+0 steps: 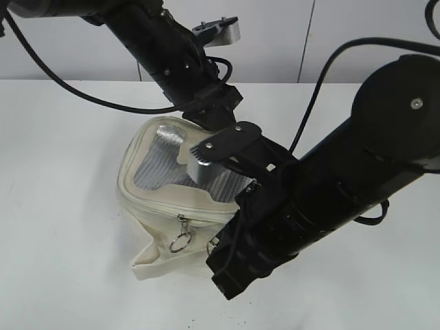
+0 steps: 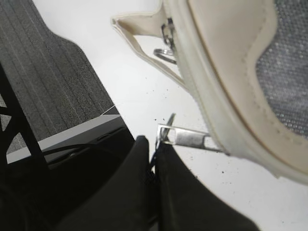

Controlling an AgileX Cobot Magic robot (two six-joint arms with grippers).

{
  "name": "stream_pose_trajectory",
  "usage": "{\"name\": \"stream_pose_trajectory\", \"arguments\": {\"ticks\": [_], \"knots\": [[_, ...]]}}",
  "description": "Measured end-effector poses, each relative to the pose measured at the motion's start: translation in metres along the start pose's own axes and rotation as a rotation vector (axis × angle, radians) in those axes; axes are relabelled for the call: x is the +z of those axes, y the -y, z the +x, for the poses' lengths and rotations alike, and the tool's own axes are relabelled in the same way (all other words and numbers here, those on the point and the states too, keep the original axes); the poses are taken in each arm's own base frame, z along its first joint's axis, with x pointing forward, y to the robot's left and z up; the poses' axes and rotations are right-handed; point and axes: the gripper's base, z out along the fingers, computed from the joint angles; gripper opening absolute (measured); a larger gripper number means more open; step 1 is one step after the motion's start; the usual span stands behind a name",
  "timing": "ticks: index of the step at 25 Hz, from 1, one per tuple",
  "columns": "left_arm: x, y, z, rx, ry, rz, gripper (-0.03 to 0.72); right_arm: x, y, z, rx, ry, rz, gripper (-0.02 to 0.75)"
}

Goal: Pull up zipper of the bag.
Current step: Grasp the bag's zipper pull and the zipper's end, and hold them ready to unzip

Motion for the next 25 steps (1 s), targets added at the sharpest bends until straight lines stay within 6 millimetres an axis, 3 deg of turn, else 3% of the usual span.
{"name": "stream_pose_trajectory", "arguments": {"ticks": [11, 18, 21, 25], "knots": [[-0.002, -0.003, -0.002, -0.041, 0.036, -0.041, 0.046, 0.004, -0.013, -0.038, -0.095, 0.074, -0.043, -0.007], [-0.002, -0.003, -0.002, -0.043, 0.033, -0.041, 0.046, 0.014, -0.017, -0.041, -0.082, 0.045, -0.039, 0.010], [-0.002, -0.005, -0.004, -0.050, 0.058, -0.056, 0.045, 0.012, -0.017, -0.039, -0.027, 0.021, -0.005, 0.094], [-0.004, -0.007, -0.005, -0.068, 0.076, -0.068, 0.062, -0.004, -0.013, -0.037, 0.063, 0.011, 0.064, 0.356]]}}
